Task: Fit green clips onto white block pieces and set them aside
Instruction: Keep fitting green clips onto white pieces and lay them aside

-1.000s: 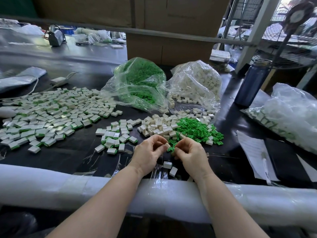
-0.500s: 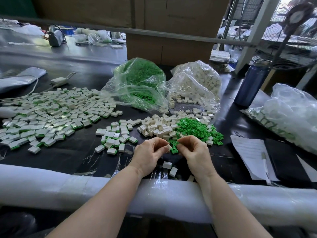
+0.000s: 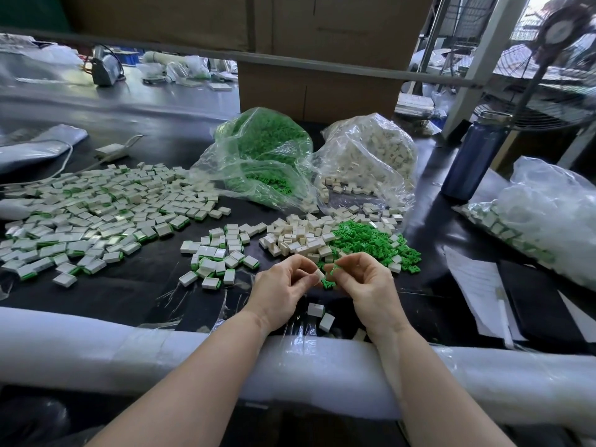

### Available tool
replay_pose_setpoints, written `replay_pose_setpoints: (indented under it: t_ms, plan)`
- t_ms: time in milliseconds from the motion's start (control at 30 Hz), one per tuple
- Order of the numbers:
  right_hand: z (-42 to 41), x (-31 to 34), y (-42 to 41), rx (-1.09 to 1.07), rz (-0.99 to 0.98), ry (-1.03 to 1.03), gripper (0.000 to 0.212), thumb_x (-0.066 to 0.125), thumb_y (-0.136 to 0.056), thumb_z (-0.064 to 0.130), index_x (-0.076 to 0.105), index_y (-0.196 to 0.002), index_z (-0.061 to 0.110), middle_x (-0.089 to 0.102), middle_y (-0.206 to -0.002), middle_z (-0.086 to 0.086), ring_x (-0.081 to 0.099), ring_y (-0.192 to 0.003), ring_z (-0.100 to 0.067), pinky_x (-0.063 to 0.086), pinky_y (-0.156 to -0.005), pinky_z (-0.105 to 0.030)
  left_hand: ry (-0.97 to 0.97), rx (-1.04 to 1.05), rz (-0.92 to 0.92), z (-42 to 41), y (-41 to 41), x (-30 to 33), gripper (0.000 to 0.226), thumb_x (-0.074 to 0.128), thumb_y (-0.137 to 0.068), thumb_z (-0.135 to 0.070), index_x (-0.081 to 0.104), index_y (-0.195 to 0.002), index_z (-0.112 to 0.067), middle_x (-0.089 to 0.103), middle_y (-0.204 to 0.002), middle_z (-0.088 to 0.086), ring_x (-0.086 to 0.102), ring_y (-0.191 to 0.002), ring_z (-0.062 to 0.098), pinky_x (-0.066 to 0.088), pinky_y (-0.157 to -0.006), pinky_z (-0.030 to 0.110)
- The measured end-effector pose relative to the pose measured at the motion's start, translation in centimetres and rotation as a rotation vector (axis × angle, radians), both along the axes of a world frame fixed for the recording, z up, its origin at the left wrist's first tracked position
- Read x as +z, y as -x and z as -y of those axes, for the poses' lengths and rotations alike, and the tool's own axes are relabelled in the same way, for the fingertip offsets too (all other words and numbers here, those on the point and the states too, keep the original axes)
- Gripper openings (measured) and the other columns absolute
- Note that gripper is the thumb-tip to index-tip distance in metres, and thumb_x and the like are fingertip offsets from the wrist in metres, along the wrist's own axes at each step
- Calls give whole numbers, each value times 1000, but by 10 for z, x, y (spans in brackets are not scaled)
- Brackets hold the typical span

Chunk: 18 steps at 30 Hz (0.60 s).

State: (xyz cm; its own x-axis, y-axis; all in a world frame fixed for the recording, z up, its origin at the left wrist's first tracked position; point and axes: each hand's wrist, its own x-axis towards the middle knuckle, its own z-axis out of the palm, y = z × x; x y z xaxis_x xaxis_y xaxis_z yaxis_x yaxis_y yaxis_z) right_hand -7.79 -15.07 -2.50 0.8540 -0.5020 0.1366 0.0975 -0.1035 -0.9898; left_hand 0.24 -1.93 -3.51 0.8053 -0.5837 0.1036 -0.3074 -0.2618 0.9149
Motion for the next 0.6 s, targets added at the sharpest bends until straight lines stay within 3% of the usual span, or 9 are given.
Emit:
replay_pose_setpoints:
  t_ms: [67,167,600]
  plan:
    - [2,0,0,-25,-3,106,16,65,-83,-1,63,-81,14,66,-81,-2,61,-77,-10,51,-74,-20,-4,-7,4,0,0,1,11,64,-85,-29,61,-78,-36,71,-80,-6,66,-88,15,44,-96,43]
    - [3,0,1,-13,14,81,18,63,-84,-2,67,-85,15,64,-78,0,57,-72,-4,47,-68,-15,-14,-16,14,0,1,2,11,65,-85,-29,61,-78,-36,70,-77,-9,65,-86,13,44,-96,42]
    - [0,1,1,-14,-25,58,17,67,-81,-3,67,-78,13,68,-72,-6,63,-63,-11,54,-63,-19,-19,-15,22,-1,2,3,14,67,-84,-26,62,-77,-36,68,-75,-8,63,-82,13,47,-91,38]
